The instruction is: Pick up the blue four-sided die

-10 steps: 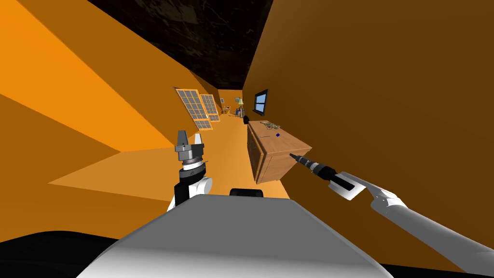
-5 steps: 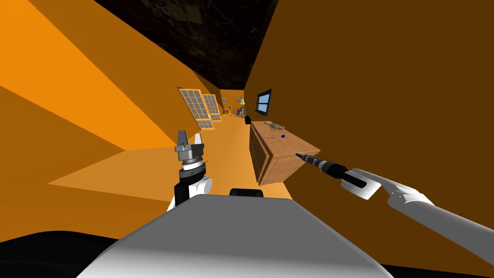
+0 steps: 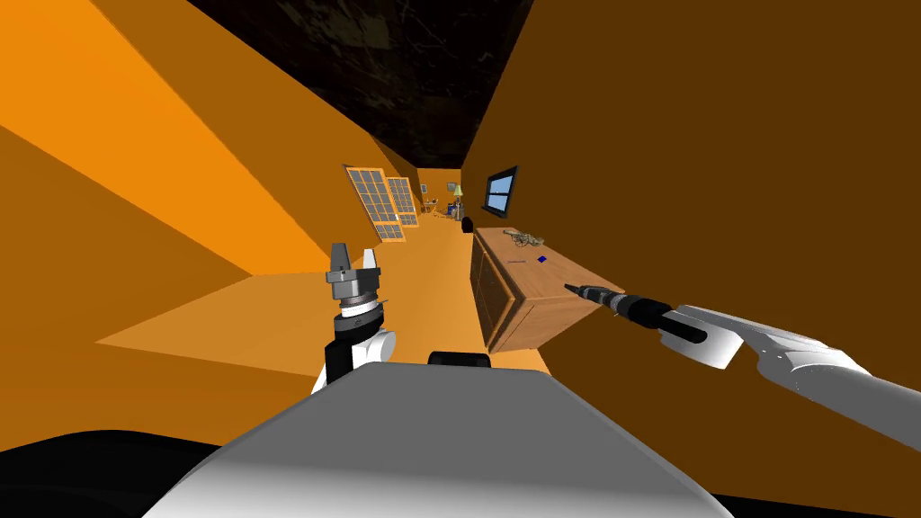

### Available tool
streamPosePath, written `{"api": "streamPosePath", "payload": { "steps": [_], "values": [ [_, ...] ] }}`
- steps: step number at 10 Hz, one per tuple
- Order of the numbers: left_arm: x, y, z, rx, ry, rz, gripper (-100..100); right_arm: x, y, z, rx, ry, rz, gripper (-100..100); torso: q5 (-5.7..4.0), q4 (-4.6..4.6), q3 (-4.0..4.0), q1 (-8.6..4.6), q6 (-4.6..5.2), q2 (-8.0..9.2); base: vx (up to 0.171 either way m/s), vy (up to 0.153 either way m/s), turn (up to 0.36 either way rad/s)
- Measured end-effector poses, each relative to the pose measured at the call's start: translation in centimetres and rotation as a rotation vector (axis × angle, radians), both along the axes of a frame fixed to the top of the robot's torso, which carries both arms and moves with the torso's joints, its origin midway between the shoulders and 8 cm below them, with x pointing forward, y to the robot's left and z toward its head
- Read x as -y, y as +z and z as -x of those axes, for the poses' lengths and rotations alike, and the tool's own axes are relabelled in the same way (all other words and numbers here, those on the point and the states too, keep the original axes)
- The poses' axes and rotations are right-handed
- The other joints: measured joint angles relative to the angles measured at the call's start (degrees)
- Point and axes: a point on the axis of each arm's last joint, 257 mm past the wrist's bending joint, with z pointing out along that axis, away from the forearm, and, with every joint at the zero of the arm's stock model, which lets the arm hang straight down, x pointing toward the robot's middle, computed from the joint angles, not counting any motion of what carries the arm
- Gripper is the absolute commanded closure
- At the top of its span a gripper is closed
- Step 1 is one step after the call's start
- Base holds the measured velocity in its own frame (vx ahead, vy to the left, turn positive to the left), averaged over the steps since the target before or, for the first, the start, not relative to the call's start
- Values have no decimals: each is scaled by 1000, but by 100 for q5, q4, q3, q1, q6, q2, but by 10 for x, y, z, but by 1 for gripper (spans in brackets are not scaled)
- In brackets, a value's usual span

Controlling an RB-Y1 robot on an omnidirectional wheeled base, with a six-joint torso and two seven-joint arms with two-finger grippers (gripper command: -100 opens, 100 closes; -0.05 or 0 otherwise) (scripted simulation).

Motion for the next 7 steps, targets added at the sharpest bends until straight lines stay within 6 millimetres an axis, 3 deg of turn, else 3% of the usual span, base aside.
{"api": "streamPosePath", "payload": {
  "steps": [3, 7],
  "values": [
    [0, 0, 0, 0, 0, 0, 0, 47, 19, 9, -42, -42, 134, -100, 1, -6, -16, 6, -5, -29, 170, 77, 196],
    [0, 0, 0, 0, 0, 0, 0, 93, 33, 22, -104, -91, 283, -100, -9, -10, -22, -32, -3, -35, 194, -16, 185]
  ]
}}
